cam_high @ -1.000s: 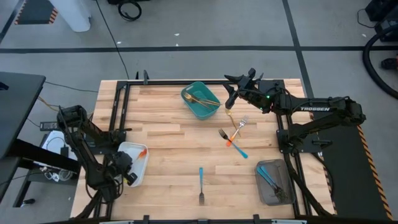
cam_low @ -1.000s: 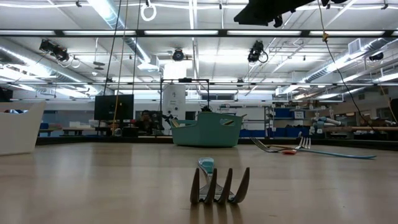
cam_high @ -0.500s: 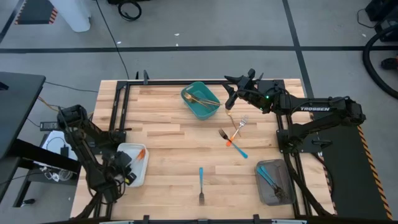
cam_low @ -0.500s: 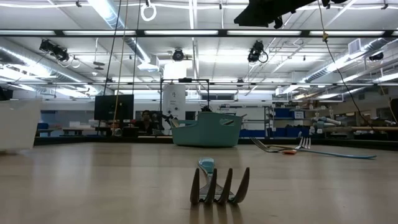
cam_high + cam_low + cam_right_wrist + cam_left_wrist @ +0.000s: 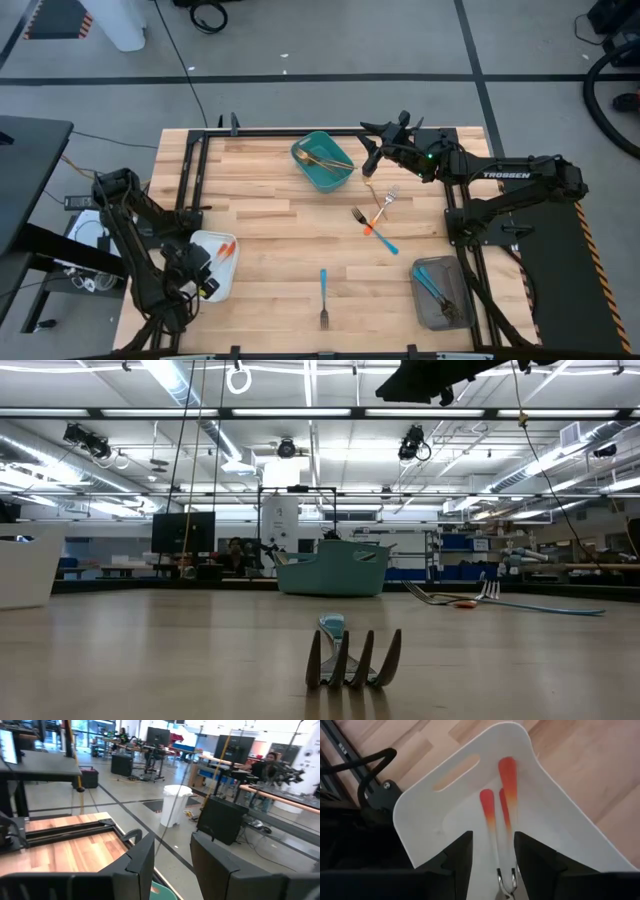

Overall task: Sort silverware by color (type)
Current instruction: Put the blue fork into the black bin

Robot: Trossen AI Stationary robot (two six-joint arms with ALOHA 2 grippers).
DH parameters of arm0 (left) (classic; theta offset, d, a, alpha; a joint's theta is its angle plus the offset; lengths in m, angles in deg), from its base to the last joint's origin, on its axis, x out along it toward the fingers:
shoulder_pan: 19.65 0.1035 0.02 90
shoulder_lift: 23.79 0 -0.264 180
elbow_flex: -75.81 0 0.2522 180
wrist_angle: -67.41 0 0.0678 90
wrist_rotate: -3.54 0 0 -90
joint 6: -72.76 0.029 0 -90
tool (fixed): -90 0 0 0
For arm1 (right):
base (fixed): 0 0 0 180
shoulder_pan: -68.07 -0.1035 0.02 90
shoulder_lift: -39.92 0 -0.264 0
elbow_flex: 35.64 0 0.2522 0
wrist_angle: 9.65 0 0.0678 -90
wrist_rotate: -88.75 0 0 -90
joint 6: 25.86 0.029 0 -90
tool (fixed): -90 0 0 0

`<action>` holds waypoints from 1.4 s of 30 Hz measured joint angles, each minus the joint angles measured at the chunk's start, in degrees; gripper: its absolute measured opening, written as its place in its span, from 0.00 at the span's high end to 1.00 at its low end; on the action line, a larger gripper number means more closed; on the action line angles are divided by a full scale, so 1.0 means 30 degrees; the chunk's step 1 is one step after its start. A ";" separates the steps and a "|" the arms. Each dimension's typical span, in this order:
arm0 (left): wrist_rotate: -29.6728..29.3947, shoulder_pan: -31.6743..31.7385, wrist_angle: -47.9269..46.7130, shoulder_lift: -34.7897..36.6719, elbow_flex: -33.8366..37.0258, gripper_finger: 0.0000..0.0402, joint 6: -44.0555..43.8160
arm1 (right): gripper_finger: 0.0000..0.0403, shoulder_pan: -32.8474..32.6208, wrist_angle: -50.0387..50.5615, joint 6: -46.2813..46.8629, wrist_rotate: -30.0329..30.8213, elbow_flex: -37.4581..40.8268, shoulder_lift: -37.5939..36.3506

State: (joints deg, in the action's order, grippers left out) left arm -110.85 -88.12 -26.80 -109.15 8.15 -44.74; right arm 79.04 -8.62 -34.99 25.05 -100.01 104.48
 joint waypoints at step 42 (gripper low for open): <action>-0.5760 0.8275 0.6410 0.0007 -0.2296 0.65 2.3198 | 0.67 -0.0634 0.7101 0.3284 -0.1347 -0.0007 -0.0007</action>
State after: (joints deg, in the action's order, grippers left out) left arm -128.13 -63.30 -7.57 -109.13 1.26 24.85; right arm 77.13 12.68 -25.14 21.01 -100.03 104.45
